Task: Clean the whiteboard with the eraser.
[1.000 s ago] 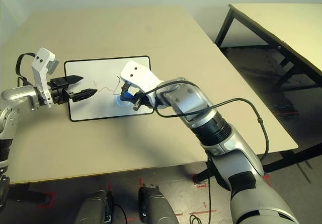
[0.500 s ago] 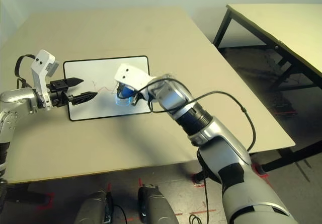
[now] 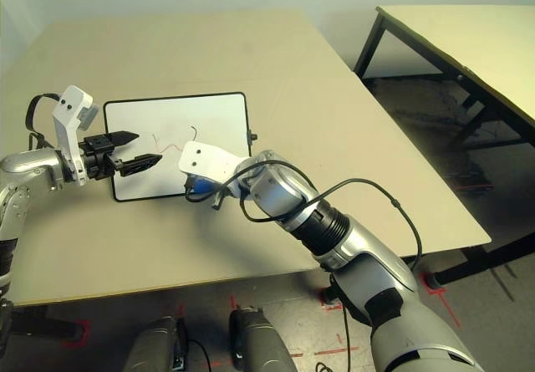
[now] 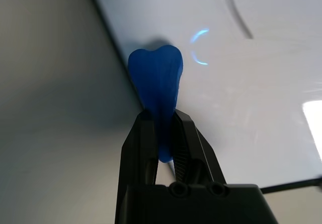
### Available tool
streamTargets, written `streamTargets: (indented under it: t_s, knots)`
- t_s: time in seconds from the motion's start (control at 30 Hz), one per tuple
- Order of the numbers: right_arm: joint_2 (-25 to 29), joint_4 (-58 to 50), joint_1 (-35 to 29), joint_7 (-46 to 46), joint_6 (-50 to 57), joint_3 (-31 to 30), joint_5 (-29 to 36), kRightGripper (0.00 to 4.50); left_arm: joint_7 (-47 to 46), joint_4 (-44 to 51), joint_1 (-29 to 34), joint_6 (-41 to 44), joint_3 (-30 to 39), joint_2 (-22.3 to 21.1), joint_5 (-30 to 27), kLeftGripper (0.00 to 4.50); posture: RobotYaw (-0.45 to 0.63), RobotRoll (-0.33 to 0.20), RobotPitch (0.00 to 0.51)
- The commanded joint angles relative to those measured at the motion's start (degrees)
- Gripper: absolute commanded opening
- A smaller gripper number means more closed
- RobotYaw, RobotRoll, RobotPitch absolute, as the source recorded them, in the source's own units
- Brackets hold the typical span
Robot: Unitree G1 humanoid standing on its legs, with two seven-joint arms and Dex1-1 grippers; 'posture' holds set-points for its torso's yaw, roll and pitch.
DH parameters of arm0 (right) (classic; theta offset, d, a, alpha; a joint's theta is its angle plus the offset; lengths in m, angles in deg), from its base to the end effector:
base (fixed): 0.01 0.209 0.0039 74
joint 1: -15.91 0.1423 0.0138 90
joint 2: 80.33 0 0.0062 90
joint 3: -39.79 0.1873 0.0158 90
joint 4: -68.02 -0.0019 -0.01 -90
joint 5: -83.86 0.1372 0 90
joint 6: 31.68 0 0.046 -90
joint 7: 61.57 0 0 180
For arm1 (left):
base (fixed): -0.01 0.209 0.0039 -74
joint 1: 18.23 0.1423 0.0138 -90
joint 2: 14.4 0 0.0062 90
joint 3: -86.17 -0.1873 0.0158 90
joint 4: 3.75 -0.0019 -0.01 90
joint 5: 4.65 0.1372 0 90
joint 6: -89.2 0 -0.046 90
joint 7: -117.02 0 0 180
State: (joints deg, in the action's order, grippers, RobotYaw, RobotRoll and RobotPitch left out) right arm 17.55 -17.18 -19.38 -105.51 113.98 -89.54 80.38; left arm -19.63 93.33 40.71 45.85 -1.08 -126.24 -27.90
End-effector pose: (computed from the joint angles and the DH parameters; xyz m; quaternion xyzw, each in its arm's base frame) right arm 0.3070 -0.0860 0.1858 -0.4014 0.2415 0.4156 0.7797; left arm 0.2710 0.2357 0.1957 0.0963 0.1138 -0.3636 0.9196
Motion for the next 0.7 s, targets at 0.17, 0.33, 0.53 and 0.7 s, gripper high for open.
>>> streamTargets:
  t_s: [0.17, 0.33, 0.53, 0.7]
  knots:
    - [-4.74, 17.11, 9.14, 3.88, -9.98, 6.03, -3.25, 0.36, -0.46, 1.81, 1.09, 1.40, -0.21, 0.56, -1.04, 4.50, 0.02, 0.000, 0.113]
    - [-5.18, 10.25, 6.03, 0.76, -6.20, 4.30, -3.54, 0.36, -0.85, 2.28, 1.52, 1.76, -0.13, 0.51, -1.55, 4.50, 0.03, 0.000, 0.113]
    - [-1.61, -4.35, -2.03, -3.03, 0.32, -0.25, -4.35, 0.36, -1.04, 2.31, 1.66, 1.89, -0.11, 0.36, -1.74, 4.50, 0.02, 0.000, 0.110]
    - [-2.32, 0.02, 0.13, -2.27, -1.96, 0.46, -5.21, 0.35, -1.08, 1.88, 1.19, 1.66, -0.20, 0.54, -1.69, 4.50, 0.02, 0.000, 0.109]
